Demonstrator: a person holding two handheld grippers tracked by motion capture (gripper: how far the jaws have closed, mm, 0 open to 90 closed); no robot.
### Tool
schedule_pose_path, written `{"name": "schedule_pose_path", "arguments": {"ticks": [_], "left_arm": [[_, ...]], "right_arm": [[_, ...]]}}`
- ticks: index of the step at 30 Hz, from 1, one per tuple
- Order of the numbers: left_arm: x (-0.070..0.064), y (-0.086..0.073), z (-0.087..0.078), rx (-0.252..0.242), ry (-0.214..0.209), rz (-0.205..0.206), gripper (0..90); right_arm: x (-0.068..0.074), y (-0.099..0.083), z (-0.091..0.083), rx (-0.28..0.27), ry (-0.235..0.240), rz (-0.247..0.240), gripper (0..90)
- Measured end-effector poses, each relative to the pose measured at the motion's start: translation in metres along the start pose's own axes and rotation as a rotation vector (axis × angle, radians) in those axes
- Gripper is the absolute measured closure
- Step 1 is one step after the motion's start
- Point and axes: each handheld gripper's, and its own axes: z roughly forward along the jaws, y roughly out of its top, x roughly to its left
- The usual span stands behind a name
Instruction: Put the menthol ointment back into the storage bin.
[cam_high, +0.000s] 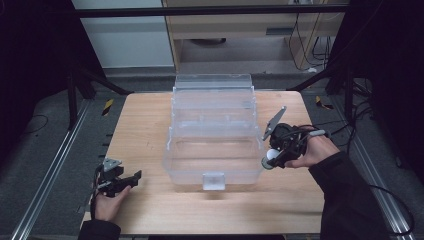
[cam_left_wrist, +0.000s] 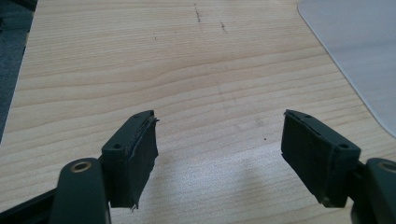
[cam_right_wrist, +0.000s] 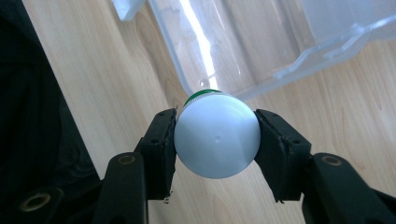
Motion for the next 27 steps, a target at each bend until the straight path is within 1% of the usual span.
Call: {"name": "schedule_pose_path", "arguments": {"ticks": [1, 4, 9, 10, 11, 15, 16, 17, 19, 22, 27], "left_arm": [[0.001, 0.0, 0.0, 0.002, 0.001, -0.001, 26.5], [0.001, 0.0, 0.0, 0.0, 0.002, -0.004, 26.6], [0.001, 0.0, 0.0, 0.0, 0.002, -0.002, 26.5], [0.001, 0.0, 0.0, 0.0, 0.002, -0.002, 26.5], [0.001, 0.0, 0.0, 0.0, 0.002, -0.001, 26.5], [0.001, 0.0, 0.0, 0.0, 0.001, 0.0, 26.5], [0.0, 0.0, 0.0, 0.0, 0.001, 0.001, 26.5], [0.0, 0.0, 0.0, -0.001, 0.001, 0.001, 26.5], [0.0, 0.0, 0.0, -0.002, 0.001, 0.001, 26.6], [0.0, 0.0, 0.0, -0.001, 0.001, 0.002, 26.6], [0.0, 0.0, 0.0, -0.001, 0.002, 0.004, 26.5]], "right_arm": [[-0.002, 0.004, 0.001, -0.003, 0.002, -0.007, 50.4], [-0.006, 0.011, 0.003, -0.016, -0.003, -0.006, 50.4], [-0.011, 0.019, 0.014, -0.022, 0.0, -0.003, 50.4], [-0.011, 0.019, 0.014, -0.022, 0.0, -0.003, 50.4], [-0.013, 0.022, 0.02, -0.025, -0.001, -0.008, 50.4], [-0.013, 0.027, 0.031, -0.03, 0.018, -0.021, 50.4], [-0.013, 0.029, 0.034, -0.022, 0.024, -0.011, 50.4], [-0.014, 0.029, 0.038, -0.02, 0.02, -0.02, 50.4], [-0.016, 0.03, 0.045, -0.007, 0.023, -0.011, 50.4], [-0.018, 0.028, 0.054, -0.003, 0.03, -0.012, 50.4], [-0.02, 0.025, 0.069, 0.023, 0.034, -0.006, 50.4]]}}
